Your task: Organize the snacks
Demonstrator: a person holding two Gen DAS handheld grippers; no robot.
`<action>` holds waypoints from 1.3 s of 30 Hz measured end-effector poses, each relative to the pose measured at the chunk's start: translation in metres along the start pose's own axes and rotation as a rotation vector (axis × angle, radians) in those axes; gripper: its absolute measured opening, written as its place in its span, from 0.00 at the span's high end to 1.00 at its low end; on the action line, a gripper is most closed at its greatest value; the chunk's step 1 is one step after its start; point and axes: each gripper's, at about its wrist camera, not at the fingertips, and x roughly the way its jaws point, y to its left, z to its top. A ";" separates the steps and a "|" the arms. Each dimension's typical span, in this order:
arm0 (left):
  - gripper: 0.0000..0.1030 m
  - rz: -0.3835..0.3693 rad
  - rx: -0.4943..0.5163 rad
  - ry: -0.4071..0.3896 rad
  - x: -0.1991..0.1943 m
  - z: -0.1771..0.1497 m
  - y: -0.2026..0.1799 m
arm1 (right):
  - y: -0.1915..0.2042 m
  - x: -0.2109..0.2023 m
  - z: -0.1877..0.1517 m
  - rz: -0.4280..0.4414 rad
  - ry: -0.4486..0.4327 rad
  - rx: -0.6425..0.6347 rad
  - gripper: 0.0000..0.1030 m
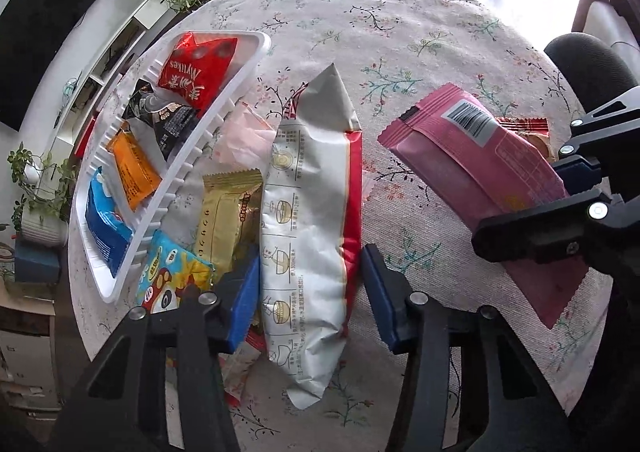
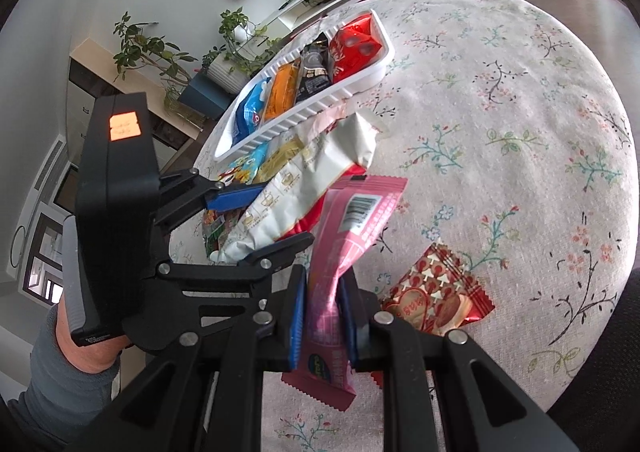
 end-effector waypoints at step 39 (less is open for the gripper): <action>0.31 0.203 0.198 -0.020 -0.007 -0.018 -0.028 | 0.006 0.005 0.001 0.022 -0.009 -0.010 0.82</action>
